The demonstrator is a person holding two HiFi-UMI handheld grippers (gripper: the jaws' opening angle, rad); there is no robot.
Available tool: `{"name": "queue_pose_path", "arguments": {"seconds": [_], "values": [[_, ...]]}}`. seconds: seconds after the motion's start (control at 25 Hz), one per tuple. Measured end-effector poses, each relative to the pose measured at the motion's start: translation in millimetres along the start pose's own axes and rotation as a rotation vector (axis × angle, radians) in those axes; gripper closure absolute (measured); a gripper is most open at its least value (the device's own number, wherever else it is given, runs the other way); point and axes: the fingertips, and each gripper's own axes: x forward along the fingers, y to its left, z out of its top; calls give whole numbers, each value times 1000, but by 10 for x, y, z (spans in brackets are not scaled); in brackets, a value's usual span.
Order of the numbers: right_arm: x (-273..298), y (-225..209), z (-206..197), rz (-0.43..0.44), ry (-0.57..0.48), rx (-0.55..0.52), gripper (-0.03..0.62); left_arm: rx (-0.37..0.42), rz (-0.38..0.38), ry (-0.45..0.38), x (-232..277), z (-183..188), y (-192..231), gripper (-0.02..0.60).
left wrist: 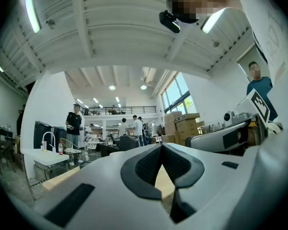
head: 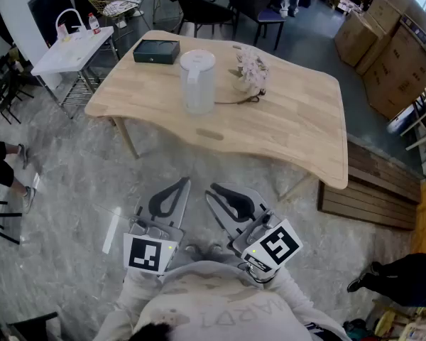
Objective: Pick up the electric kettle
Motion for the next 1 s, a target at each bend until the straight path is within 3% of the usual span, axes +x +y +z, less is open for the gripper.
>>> {"name": "queue_pose_path", "arguments": {"seconds": [0.76, 1.0], "values": [[328, 224, -55, -75, -9, 4, 528, -13, -53, -2, -257, -62, 359, 581], [474, 350, -119, -105, 2, -14, 461, -15, -70, -10, -434, -137, 591, 581]]}}
